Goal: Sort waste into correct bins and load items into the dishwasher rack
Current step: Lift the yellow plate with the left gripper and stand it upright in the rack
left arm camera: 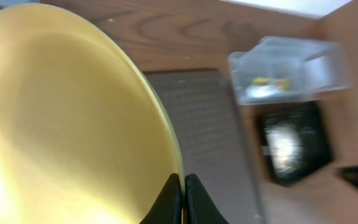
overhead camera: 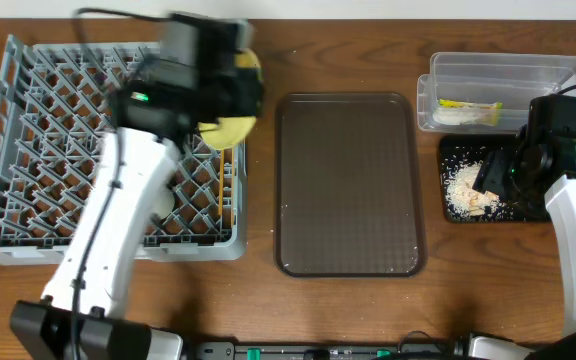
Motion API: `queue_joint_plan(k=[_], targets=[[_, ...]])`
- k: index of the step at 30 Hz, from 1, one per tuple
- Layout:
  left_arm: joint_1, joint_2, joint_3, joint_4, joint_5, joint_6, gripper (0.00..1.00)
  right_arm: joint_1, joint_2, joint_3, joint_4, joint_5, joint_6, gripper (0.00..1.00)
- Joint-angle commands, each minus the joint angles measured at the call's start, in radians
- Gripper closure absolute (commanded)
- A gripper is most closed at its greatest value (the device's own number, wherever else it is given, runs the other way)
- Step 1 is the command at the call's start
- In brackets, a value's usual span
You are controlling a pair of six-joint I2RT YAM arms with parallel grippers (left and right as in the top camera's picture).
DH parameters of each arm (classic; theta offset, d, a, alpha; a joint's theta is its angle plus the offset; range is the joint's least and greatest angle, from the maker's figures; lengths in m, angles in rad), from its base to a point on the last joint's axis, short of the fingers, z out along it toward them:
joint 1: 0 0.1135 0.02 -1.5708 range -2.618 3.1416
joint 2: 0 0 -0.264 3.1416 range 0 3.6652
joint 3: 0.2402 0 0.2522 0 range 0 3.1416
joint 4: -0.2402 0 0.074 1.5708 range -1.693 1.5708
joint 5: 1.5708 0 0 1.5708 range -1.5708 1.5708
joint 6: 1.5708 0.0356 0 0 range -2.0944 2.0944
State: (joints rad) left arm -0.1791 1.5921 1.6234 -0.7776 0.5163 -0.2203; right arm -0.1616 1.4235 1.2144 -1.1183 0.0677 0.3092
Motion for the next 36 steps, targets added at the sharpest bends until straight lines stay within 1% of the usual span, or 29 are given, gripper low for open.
queue_joint_plan(k=[1,4,8,10,12,16,25,33,36], targets=[[0.145,0.019,-0.005,0.000,0.495,0.037,0.94,-0.008,-0.018,0.001,-0.001,0.003,-0.011,0.30],[0.253,0.045,-0.009,0.001,0.688,0.052,0.94,-0.008,-0.018,0.001,-0.001,0.003,-0.011,0.30],[0.350,0.084,-0.018,0.000,0.883,0.081,0.94,-0.008,-0.018,0.001,0.000,0.003,-0.011,0.30],[0.371,0.106,-0.021,0.000,0.957,0.082,0.94,-0.008,-0.018,0.001,0.000,0.003,-0.011,0.30],[0.380,0.128,-0.026,0.000,0.988,0.081,0.94,-0.008,-0.018,0.001,0.000,0.003,-0.011,0.30],[0.380,0.164,-0.048,0.001,0.977,0.082,0.94,-0.008,-0.018,0.001,-0.001,0.003,-0.011,0.30],[0.381,0.223,-0.058,0.000,0.793,0.081,0.94,-0.008,-0.018,0.001,-0.005,0.003,-0.011,0.30],[0.381,0.225,-0.070,-0.011,0.740,0.082,0.94,-0.008,-0.018,0.001,-0.004,0.003,-0.011,0.30],[0.381,0.225,-0.089,-0.013,0.679,0.082,0.94,-0.008,-0.018,0.001,-0.004,0.003,-0.011,0.30]])
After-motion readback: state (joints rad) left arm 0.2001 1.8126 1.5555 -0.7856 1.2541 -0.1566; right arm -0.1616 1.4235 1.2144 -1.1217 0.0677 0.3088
